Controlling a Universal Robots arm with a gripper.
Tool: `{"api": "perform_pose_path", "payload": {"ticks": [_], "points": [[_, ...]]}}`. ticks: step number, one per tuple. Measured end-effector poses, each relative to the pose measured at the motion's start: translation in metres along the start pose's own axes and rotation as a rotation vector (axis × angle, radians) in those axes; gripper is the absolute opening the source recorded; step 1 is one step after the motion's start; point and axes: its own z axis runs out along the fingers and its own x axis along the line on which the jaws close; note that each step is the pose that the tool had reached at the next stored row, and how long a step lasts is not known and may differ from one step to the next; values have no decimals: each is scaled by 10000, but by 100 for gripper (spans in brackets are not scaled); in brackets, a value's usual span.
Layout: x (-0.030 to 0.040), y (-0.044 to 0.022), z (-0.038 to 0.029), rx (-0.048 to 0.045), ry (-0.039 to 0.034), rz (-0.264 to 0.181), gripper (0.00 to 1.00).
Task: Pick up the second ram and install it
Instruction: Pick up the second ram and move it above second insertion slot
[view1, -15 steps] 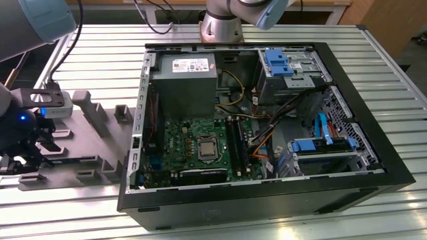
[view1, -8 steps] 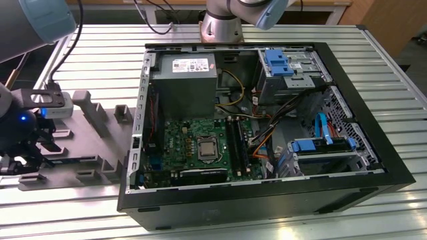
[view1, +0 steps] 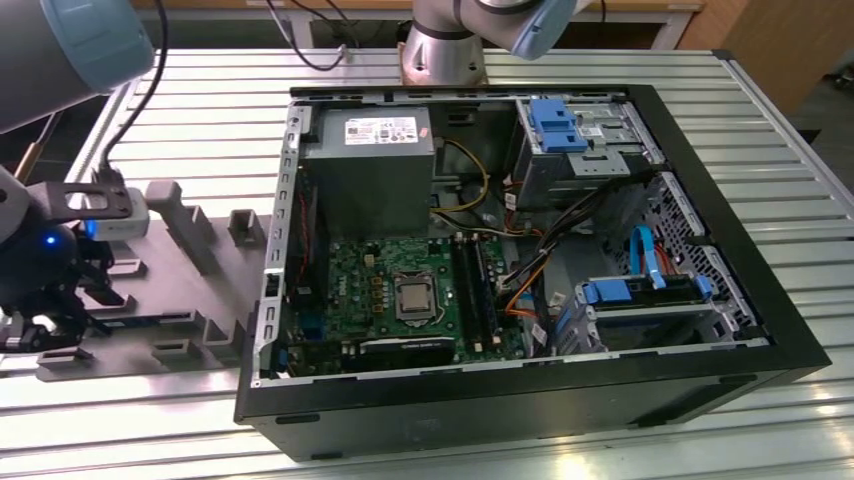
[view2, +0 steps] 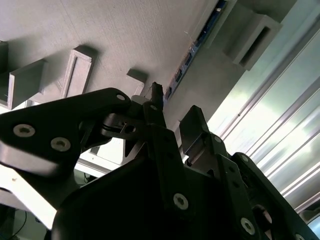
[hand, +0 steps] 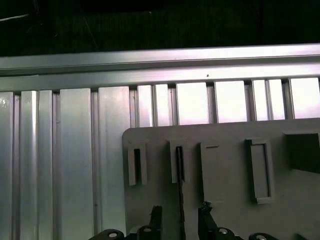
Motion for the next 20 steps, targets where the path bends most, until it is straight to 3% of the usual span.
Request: {"api": "perform_pose_path", "payload": {"ticks": [13, 20], "points": [[6, -4, 102, 2, 0, 0, 41], [6, -4, 114, 3, 0, 0, 41]]}}
